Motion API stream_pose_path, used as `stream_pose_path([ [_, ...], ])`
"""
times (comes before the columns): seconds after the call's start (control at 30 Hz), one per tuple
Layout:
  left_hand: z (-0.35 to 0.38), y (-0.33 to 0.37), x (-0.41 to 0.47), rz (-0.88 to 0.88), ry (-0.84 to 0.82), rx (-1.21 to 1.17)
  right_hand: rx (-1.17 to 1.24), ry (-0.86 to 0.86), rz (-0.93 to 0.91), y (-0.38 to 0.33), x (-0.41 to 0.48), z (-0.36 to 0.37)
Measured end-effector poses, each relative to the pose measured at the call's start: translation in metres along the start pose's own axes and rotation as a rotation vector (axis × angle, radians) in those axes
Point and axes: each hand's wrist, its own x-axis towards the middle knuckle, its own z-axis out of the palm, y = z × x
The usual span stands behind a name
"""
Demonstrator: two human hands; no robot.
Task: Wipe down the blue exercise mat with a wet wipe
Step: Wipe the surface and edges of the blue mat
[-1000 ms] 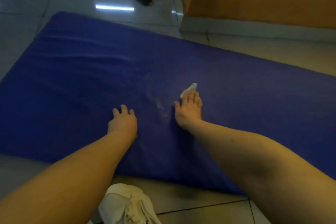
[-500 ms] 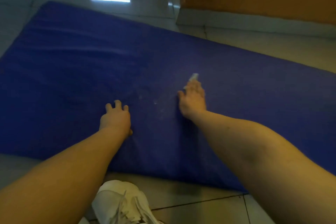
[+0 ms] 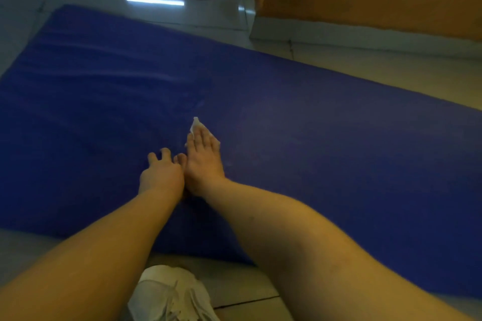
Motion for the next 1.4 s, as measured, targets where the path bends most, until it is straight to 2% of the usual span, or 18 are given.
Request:
stream_pose_path([
  [0.07,0.000,-0.001,-0.001,0.004,0.006,-0.009,-0.030,-0.026,-0.079,0.006,-0.001,-0.003],
  [0.17,0.003,-0.005,-0.001,0.007,0.000,-0.007,-0.034,0.061,-0.117,0.051,-0.003,-0.019],
  [0.3,0.005,-0.004,0.000,0.008,0.001,0.001,0.017,0.238,0.246,0.130,-0.015,-0.040],
  [0.37,0.004,-0.004,0.000,0.006,0.002,0.000,0.031,0.255,0.428,0.159,-0.024,-0.044],
  [0.5,0.003,-0.002,-0.001,0.008,0.000,0.020,0.083,0.275,0.680,0.142,-0.026,-0.035],
  [0.57,0.003,-0.002,0.000,0.001,0.001,0.020,0.113,0.307,0.603,0.104,-0.022,-0.024],
  [0.63,0.004,-0.003,0.000,0.001,0.006,0.018,0.061,0.284,0.350,0.059,-0.026,-0.006],
  [0.7,0.005,-0.003,-0.001,0.002,0.024,0.014,-0.027,0.172,0.082,0.021,-0.037,0.013],
  [0.77,0.005,-0.002,-0.001,0.001,0.042,0.019,-0.071,0.057,-0.053,0.012,-0.042,0.019],
  [0.87,0.004,-0.004,-0.003,0.006,0.015,0.022,-0.048,0.044,-0.155,0.040,-0.046,0.009],
  [0.93,0.005,-0.006,-0.002,0.015,0.006,0.020,-0.061,0.109,-0.091,0.078,-0.050,0.002],
  [1.03,0.007,-0.007,-0.001,0.019,0.010,0.017,-0.080,0.213,0.232,0.141,-0.065,-0.008],
  [1.1,0.006,-0.006,-0.001,0.019,0.013,0.028,-0.059,0.215,0.470,0.166,-0.077,-0.014],
  [1.17,0.005,-0.006,-0.001,0.017,0.013,0.037,-0.026,0.163,0.647,0.163,-0.078,-0.017],
  [1.23,0.005,-0.005,-0.001,0.013,0.015,0.035,0.038,0.133,0.748,0.138,-0.070,-0.017],
  [1.3,0.005,-0.006,-0.001,0.007,0.016,0.026,0.038,0.121,0.690,0.100,-0.060,-0.009],
  [1.4,0.005,-0.006,-0.003,0.012,0.024,0.018,-0.051,0.121,0.324,0.036,-0.067,0.014],
])
